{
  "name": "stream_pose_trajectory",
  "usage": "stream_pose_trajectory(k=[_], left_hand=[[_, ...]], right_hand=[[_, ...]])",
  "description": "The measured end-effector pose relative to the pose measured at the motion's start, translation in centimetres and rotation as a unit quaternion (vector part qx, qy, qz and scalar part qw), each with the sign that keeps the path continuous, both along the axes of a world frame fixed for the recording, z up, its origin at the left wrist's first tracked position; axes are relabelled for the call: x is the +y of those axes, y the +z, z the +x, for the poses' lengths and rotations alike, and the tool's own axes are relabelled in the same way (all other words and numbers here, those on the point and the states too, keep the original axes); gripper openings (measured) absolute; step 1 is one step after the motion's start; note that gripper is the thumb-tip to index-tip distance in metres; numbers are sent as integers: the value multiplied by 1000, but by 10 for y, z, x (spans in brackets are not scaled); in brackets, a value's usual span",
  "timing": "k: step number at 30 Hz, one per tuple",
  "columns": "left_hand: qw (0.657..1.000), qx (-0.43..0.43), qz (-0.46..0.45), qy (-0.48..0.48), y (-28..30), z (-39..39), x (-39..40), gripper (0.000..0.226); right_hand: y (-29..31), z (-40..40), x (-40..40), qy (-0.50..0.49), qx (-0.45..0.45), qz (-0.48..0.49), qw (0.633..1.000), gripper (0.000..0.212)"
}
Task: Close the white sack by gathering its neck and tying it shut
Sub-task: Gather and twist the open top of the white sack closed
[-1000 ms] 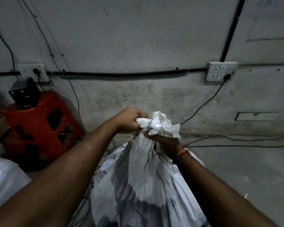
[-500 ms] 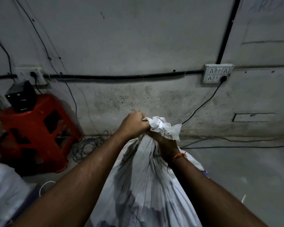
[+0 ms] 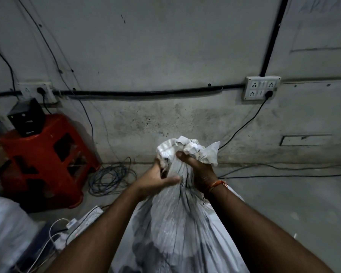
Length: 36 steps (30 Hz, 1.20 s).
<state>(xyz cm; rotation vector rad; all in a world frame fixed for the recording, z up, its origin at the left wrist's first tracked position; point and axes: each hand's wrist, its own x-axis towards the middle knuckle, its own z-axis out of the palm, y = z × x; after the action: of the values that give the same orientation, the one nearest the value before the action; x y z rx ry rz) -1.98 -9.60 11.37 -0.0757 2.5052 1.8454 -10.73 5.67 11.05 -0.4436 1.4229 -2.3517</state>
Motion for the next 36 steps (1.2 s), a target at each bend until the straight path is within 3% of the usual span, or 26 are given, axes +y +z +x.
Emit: stream_pose_trajectory(k=[4, 7, 11, 13, 15, 17, 20, 22, 25, 28, 30, 34, 36], left_hand=[[997, 45, -43, 49, 8, -19, 31, 54], [993, 93, 0, 66, 14, -29, 42, 63], [976, 180, 23, 117, 19, -37, 50, 90], [971, 181, 59, 141, 23, -41, 56, 86], [968, 179, 80, 157, 24, -45, 59, 69], [961, 183, 97, 182, 25, -45, 59, 56], [951, 177, 133, 218, 22, -43, 59, 55], [934, 161, 199, 248, 17, -42, 58, 48], [911, 134, 292, 258, 14, -41, 62, 38], [886, 91, 375, 256, 12, -46, 73, 50], [881, 47, 394, 260, 13, -52, 77, 58], [909, -7, 357, 216, 15, -68, 73, 49], [934, 5, 309, 181, 13, -71, 66, 43]], right_hand=[[15, 5, -2, 38, -5, -18, 999, 53], [27, 2, 8, 86, -1, 6, 996, 60], [42, -2, 15, 116, 67, 58, 989, 53], [50, -3, 11, 47, 71, 142, 986, 67], [57, -3, 9, -5, 75, 245, 967, 83], [57, -6, 12, 48, 111, 250, 961, 66], [30, -13, 20, 93, 137, 111, 980, 42], [3, -11, 34, 86, 187, 121, 971, 69], [-36, -5, 45, 104, 259, 266, 923, 129], [-59, 7, 34, 49, 292, 315, 902, 150], [-66, 15, 18, -18, 264, 321, 909, 140], [-67, 15, -9, -184, 191, 316, 911, 71], [-64, 7, -19, -181, 182, 355, 899, 63]])
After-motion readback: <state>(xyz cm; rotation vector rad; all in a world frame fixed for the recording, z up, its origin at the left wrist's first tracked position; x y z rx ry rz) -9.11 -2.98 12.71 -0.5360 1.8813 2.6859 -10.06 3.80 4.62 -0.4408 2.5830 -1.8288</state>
